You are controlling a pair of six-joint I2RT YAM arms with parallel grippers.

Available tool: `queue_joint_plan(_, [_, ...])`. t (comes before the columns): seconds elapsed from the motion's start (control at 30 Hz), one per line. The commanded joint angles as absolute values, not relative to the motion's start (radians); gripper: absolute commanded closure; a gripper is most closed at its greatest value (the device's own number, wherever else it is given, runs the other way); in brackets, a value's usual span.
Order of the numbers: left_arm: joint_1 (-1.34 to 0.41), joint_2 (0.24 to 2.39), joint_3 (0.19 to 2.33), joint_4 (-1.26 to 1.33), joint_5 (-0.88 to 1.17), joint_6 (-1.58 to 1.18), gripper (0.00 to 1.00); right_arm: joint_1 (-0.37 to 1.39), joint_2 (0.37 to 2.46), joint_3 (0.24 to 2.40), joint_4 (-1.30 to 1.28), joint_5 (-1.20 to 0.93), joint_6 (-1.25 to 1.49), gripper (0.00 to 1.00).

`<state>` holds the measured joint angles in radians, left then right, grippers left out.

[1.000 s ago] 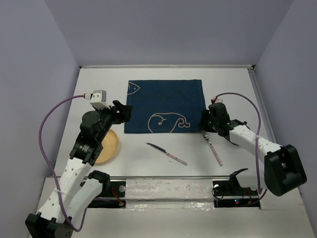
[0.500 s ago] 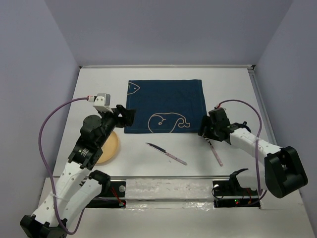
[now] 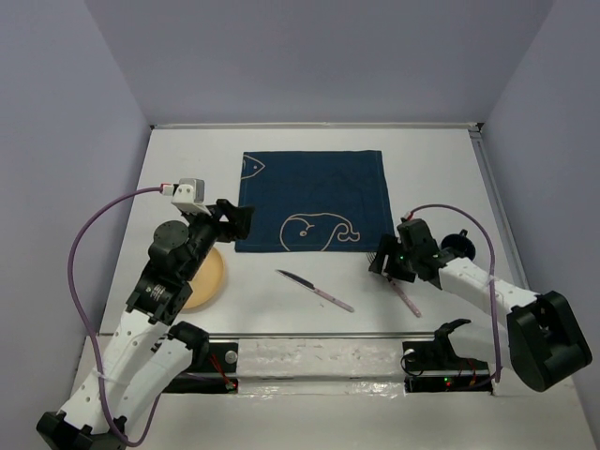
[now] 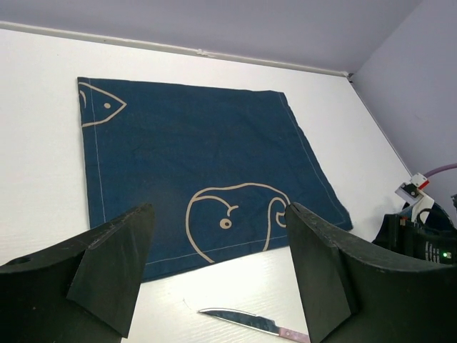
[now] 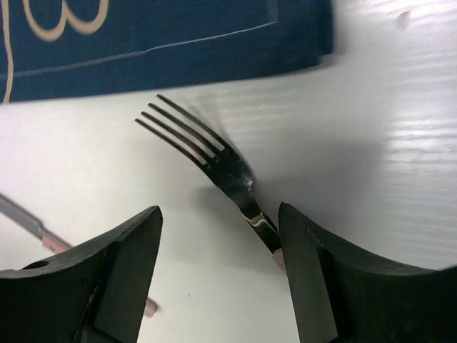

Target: Set the dinner table for one person

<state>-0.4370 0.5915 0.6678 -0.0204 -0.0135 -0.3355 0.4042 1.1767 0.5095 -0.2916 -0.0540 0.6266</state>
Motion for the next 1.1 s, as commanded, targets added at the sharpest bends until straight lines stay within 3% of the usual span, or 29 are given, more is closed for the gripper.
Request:
queue_joint_plan(0.0, [-0.43, 0.575, 0.69, 0.005, -0.023, -0.318, 0.16, 0.455, 1.161, 0.488, -0.324, -0.129, 0.646, 0.3])
queue_joint_plan(0.1, [-0.422, 0.574, 0.689, 0.005, -0.025, -0.316, 0.16, 0.469, 1.164, 0.503, -0.342, -0.109, 0.638, 0.29])
queue_joint_plan(0.23, [-0.414, 0.575, 0.69, 0.005, -0.025, -0.316, 0.16, 0.479, 1.129, 0.59, -0.367, -0.012, 0.608, 0.18])
queue_joint_plan(0.4, [-0.403, 0.56, 0.699, 0.005, -0.054, -0.313, 0.16, 0.544, 1.138, 0.767, -0.26, 0.022, 0.612, 0.17])
queue_joint_plan(0.5, [-0.402, 0.551, 0.706, 0.006, -0.092, -0.314, 0.16, 0.687, 1.236, 0.851, -0.181, 0.026, 0.621, 0.22])
queue_joint_plan(0.63, [-0.402, 0.508, 0.736, 0.015, -0.138, -0.321, 0.15, 0.857, 1.554, 1.078, -0.027, 0.02, 0.637, 0.37])
queue_joint_plan(0.73, [-0.402, 0.466, 0.767, 0.012, -0.19, -0.308, 0.15, 0.96, 1.751, 1.263, 0.027, 0.009, 0.646, 0.42])
queue_joint_plan(1.07, [-0.405, 0.344, 0.678, 0.031, -0.336, -0.296, 0.01, 1.106, 2.206, 1.664, 0.025, -0.025, 0.683, 0.39])
